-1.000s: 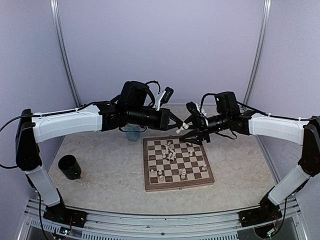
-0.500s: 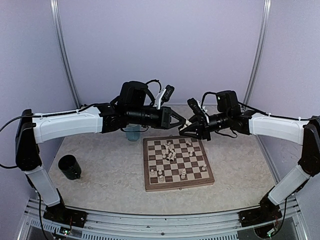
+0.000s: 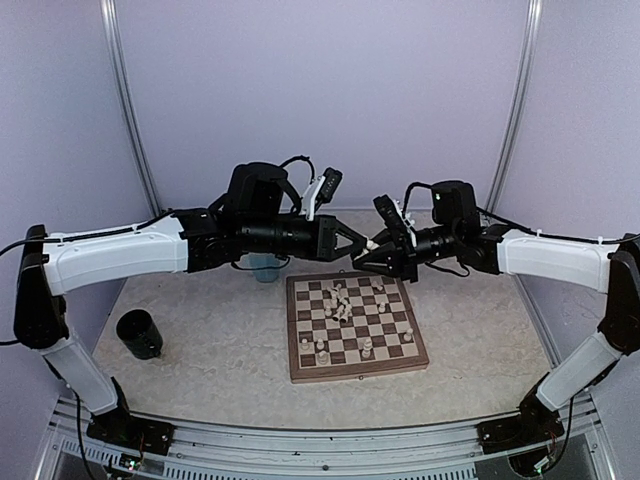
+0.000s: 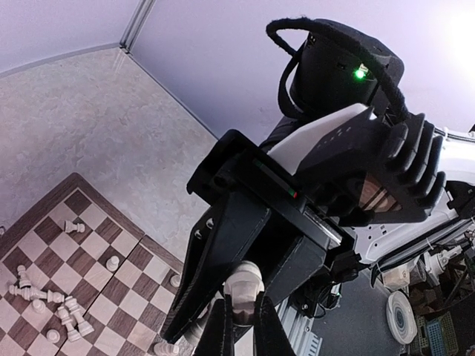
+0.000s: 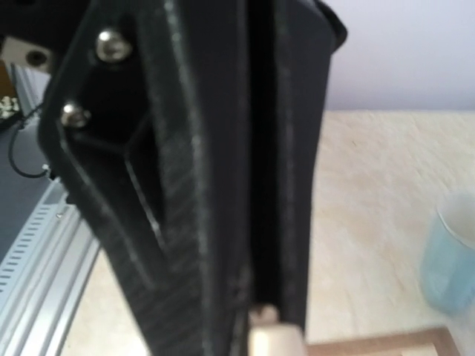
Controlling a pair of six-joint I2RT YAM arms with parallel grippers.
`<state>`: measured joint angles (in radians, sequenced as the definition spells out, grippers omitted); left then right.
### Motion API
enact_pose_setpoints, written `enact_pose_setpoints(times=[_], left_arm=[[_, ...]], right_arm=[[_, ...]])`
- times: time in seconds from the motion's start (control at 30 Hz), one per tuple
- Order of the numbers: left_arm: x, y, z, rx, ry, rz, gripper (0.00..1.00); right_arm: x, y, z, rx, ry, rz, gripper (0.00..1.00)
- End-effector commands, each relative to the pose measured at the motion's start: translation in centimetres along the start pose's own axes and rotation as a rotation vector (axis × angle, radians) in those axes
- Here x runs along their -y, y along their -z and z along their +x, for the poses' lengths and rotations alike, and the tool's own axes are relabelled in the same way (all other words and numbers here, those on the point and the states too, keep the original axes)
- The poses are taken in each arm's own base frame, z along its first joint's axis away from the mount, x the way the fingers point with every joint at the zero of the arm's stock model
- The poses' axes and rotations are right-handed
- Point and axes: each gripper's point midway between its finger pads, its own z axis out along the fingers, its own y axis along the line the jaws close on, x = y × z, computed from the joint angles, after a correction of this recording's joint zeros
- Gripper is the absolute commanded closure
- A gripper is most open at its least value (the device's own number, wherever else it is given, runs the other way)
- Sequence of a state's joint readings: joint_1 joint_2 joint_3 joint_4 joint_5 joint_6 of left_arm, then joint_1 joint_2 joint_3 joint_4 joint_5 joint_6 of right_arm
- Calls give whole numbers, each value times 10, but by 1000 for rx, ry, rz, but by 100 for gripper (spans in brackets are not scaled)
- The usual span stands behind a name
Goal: Set up the chess pieces on the board
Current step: Pass from the left arm to the right, then place the knight at g1.
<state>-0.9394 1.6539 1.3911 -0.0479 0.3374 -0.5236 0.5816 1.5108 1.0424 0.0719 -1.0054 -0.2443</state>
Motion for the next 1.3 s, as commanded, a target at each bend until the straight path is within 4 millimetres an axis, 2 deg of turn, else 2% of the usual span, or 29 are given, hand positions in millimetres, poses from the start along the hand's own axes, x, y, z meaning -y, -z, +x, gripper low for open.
enact_pose_setpoints(times=[0.0,0.13,0.3,0.4,0.47,0.63,0.77,0.83,1.0,1.1,1.27], left_arm=[[13,72,-47,180,-36,-81,100],[8,98,-43,224,-17,-116,100],[-6,110,-37,264,5,-135,100],[-11,110,-35,260,5,-136,100],[-9,109,-40,281,-23,-126,100],[-12,99,-36,243,-49,-122,100],[-10,74,-14,106,-114,-149,100],[-6,61,0,22,-164,-170,100],[2,14,49,-209,-282,-216,100],[12,-11,66,-298,-360,-215,100],[13,-59,102,-453,-437,-210,100]], right_arm=[[11,11,28,-56,-57,55,99],[13,8,35,-66,-69,46,100],[6,6,36,-57,-68,-4,100],[0,7,40,-92,-87,-44,100],[-2,10,39,-110,-70,-50,100],[-1,22,41,-153,-45,18,100],[7,41,51,-180,-75,82,100],[20,57,58,-180,-103,141,100],[75,104,78,-205,-177,394,100],[105,128,92,-291,-189,569,100],[117,153,92,-283,-209,656,100]])
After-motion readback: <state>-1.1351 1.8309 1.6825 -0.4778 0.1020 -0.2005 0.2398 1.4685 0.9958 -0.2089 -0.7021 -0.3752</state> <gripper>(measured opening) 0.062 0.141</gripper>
